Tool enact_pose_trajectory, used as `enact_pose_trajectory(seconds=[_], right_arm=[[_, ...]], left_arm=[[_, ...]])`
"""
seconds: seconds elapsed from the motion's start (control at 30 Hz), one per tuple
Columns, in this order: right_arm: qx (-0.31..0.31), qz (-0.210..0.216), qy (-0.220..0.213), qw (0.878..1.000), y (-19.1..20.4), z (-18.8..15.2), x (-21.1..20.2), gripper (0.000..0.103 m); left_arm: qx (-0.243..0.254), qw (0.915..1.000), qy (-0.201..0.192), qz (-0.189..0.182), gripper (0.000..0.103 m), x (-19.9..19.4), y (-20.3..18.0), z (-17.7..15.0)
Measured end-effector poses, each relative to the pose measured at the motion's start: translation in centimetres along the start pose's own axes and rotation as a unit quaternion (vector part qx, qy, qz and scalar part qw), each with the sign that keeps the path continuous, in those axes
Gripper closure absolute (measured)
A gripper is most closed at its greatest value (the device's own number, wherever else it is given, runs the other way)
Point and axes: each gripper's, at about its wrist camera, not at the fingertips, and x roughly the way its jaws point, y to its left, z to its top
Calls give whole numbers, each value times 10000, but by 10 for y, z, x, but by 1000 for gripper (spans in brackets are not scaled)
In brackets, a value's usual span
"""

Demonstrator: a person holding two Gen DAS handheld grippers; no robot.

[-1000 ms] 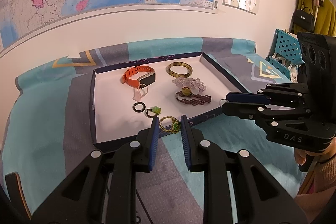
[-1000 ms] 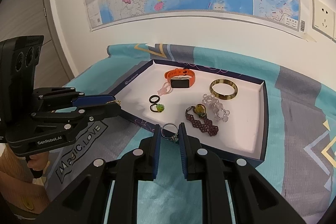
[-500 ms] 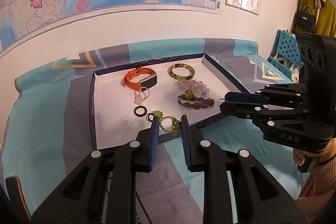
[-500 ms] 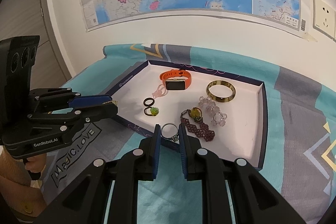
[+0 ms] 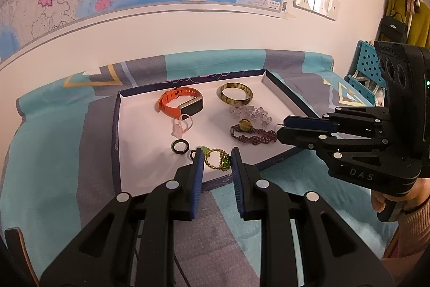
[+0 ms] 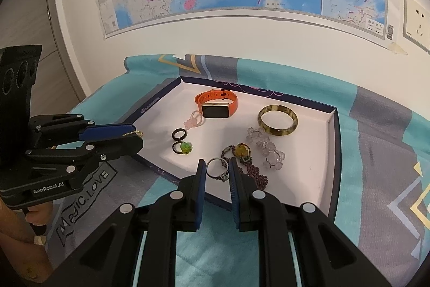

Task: Organize jewelry
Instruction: 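Carry silver ring with right tool while left tool carries gold piece into box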

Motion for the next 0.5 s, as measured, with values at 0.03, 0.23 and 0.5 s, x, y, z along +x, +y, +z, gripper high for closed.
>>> enact_pose_trajectory(seconds=[0.03, 0.23, 0.5], right_arm=[[-3, 2, 9, 10000, 0, 1, 1, 88], [-12, -11, 37, 10000, -1, 1, 4, 88], [11, -16, 76, 10000, -3, 3, 9, 88]], left_arm=[[-2, 10000, 7, 1, 82, 1, 0, 0], [-17, 10000, 27, 24, 82, 5, 2, 2], [-37, 10000, 42, 45, 82, 9, 2, 4]])
